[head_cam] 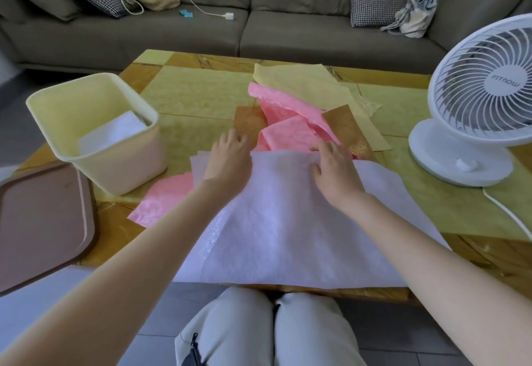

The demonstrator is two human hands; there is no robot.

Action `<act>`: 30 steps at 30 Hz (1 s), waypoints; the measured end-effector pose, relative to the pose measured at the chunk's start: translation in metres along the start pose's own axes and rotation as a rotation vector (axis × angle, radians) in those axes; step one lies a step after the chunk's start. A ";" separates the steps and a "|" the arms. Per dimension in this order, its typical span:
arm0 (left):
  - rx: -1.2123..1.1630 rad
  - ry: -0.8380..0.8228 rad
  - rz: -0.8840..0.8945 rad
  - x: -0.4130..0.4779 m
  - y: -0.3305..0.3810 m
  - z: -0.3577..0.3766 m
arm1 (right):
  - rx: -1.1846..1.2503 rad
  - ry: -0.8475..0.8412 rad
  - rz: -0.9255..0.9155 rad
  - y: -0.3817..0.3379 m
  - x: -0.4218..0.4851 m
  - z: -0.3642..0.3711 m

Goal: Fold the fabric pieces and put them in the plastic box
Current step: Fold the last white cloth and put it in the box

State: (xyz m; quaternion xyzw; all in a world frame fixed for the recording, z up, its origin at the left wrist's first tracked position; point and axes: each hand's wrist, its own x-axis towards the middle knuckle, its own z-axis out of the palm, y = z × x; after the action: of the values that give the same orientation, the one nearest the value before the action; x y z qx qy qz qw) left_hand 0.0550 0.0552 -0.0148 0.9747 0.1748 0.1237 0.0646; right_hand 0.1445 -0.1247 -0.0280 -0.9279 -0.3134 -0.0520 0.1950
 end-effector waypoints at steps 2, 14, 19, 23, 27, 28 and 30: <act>-0.118 -0.028 0.089 -0.017 0.033 0.003 | 0.054 -0.014 0.021 0.002 -0.026 0.002; 0.022 -0.363 0.339 -0.098 0.119 0.067 | -0.110 -0.182 0.294 0.098 -0.160 -0.008; 0.008 -0.415 0.315 -0.104 0.125 0.064 | -0.178 -0.129 0.732 0.132 -0.181 -0.033; 0.010 -0.424 0.309 -0.109 0.135 0.059 | 0.033 -0.111 0.778 0.139 -0.184 -0.043; 0.012 -0.439 0.327 -0.116 0.148 0.057 | 0.054 -0.085 0.716 0.140 -0.196 -0.048; 0.011 -0.436 0.336 -0.119 0.152 0.057 | 0.033 -0.050 0.699 0.141 -0.200 -0.051; 0.007 -0.435 0.354 -0.124 0.159 0.056 | -0.005 0.017 0.683 0.145 -0.208 -0.056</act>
State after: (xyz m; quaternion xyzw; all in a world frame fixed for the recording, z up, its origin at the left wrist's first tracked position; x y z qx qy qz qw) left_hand 0.0083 -0.1415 -0.0690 0.9939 -0.0157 -0.0795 0.0744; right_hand 0.0672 -0.3694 -0.0702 -0.9793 0.0174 0.0078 0.2017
